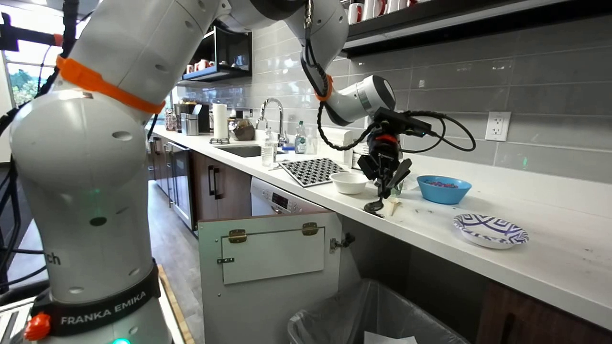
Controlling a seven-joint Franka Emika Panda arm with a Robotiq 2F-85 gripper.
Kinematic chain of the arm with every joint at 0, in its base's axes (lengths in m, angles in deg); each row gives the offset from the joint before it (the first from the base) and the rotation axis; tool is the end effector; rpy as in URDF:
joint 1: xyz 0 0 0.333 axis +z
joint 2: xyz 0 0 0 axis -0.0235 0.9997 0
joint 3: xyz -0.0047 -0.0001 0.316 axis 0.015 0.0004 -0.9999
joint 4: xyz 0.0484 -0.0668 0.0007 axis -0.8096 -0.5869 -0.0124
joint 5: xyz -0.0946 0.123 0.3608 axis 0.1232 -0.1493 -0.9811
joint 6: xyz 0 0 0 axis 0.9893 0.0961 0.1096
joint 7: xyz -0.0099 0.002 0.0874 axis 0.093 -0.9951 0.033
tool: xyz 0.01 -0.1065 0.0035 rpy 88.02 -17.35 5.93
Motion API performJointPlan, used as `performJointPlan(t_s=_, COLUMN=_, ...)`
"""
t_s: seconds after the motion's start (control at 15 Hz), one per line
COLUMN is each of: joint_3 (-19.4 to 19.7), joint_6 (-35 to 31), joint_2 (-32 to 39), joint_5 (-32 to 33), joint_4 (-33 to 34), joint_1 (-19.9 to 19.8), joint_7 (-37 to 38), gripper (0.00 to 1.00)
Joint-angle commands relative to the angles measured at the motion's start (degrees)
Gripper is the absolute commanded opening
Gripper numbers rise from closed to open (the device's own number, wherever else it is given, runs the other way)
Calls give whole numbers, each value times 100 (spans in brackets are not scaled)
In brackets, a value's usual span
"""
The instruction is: Pick up some cereal from the blue bowl and place it on the silver spoon then pour the cereal from the spoon into the bin.
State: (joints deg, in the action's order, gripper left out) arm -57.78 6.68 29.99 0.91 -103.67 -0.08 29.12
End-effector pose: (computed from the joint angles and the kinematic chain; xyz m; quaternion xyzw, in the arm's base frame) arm 0.5915 -0.0309 0.3116 0.7729 0.4390 -0.4490 0.0914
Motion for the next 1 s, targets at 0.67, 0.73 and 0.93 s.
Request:
performJointPlan(t_s=0.67, joint_3=70, joint_6=-1837, joint_2=-673, joint_5=-425, joint_4=-686, joint_1=-553, joint_7=638, gripper=2)
performJointPlan(t_s=0.73, joint_3=77, joint_6=-2060, joint_2=-767, joint_5=-501, joint_4=-804, joint_1=-594, joint_7=672, gripper=2)
performJointPlan(t_s=0.93, joint_3=134, joint_6=-2690, joint_2=-1025, joint_5=-701, joint_4=-1118, joint_1=-661, joint_7=880, gripper=2)
